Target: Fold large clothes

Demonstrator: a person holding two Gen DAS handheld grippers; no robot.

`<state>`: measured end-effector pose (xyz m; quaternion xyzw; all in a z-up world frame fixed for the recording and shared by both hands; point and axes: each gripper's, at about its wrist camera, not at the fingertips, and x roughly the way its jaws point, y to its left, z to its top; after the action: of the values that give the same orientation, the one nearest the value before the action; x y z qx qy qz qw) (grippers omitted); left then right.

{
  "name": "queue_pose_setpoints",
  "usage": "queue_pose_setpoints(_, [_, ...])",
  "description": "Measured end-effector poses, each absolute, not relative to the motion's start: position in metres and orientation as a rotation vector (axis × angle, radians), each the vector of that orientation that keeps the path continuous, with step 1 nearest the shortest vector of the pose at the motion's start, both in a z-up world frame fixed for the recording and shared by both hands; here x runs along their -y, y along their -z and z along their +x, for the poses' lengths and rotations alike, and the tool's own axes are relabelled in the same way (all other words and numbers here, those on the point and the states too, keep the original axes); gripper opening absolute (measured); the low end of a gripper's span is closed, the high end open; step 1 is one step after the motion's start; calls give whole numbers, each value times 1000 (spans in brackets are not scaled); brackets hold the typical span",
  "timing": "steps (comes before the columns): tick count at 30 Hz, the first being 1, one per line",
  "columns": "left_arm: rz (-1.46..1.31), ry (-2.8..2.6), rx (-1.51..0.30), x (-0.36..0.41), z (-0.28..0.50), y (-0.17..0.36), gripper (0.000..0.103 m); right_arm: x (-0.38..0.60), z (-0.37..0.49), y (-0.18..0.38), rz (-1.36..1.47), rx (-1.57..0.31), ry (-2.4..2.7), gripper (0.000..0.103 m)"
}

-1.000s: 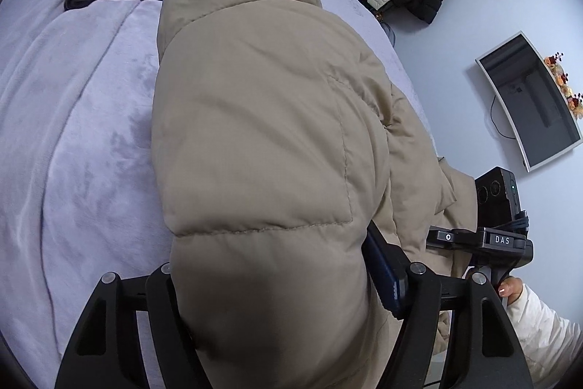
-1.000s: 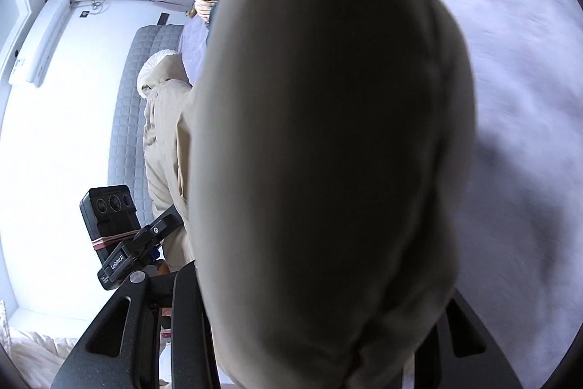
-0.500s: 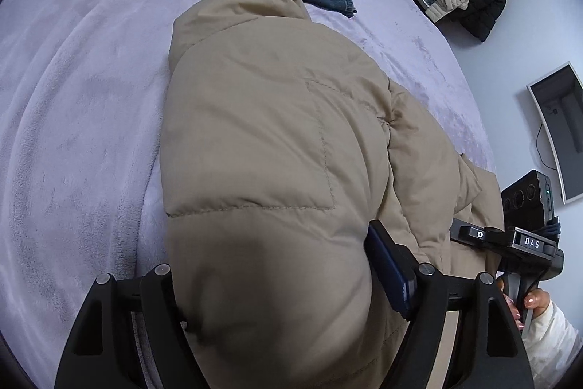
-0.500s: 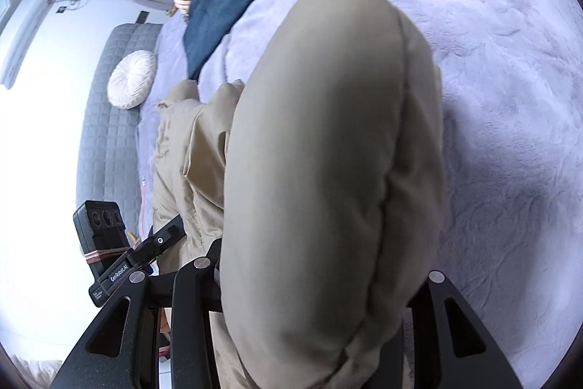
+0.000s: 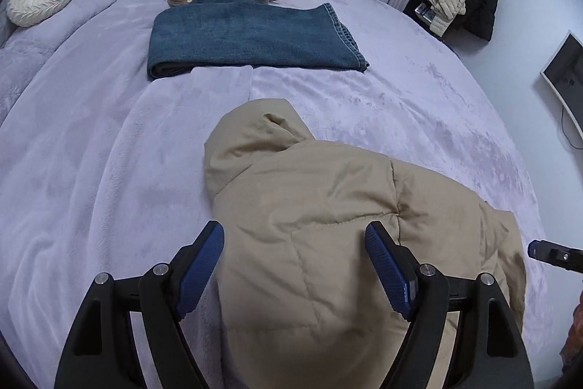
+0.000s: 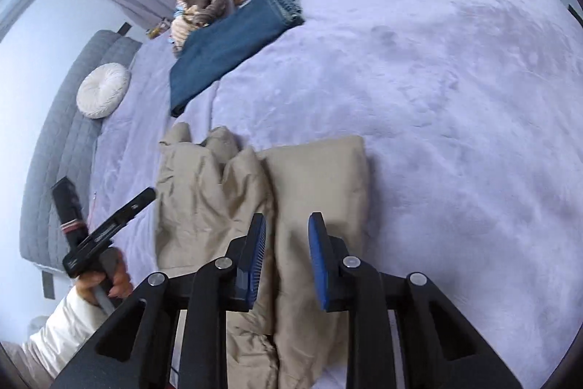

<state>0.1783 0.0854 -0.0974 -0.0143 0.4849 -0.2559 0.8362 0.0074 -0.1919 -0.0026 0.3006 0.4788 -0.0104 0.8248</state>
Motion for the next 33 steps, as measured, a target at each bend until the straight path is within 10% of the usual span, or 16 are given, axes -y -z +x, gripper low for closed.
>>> queue_pose_setpoints(11, [115,550,-1002,-3,154,115,81,189,14,84,558,-1156,219,0])
queue_pose_setpoints(33, [118,511,-1075,-88,81,80,81,156,-39,29,546,-1161,142,3])
